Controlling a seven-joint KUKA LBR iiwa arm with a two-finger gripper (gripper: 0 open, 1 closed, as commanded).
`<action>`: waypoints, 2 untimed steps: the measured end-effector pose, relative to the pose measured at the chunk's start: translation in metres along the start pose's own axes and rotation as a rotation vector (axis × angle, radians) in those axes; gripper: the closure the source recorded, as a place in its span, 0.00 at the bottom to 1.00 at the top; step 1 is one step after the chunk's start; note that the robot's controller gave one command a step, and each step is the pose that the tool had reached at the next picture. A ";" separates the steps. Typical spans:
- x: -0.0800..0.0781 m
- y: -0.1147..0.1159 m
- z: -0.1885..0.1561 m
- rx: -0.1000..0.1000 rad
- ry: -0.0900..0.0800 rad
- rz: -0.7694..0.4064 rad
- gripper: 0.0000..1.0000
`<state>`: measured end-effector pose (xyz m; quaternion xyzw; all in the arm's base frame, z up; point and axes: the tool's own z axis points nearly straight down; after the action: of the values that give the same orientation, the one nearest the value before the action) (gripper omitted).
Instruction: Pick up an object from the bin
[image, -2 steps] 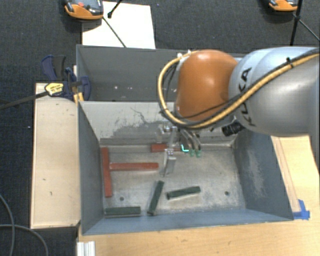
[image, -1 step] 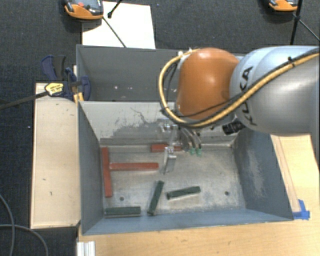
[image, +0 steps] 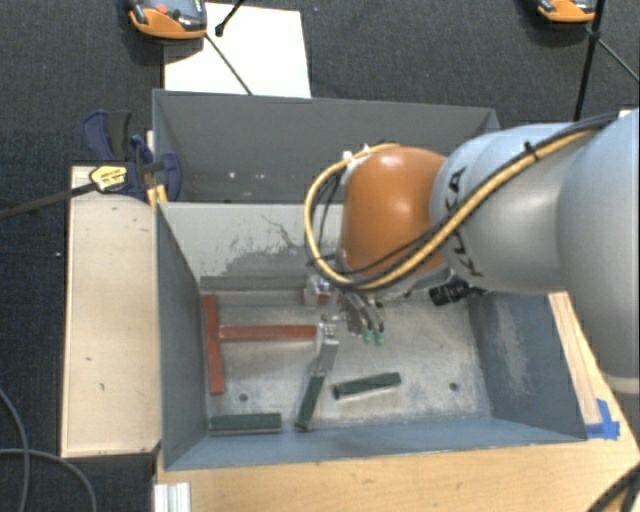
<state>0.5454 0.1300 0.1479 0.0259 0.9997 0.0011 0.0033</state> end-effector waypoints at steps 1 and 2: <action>0.015 -0.021 0.073 -0.003 0.006 -0.186 1.00; 0.015 -0.021 0.073 -0.003 0.006 -0.186 1.00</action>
Offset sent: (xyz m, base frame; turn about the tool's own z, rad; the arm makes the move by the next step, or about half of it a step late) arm 0.0000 0.0000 0.0000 0.0000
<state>0.5303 0.1096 0.0745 -0.0671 0.9977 0.0025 0.0005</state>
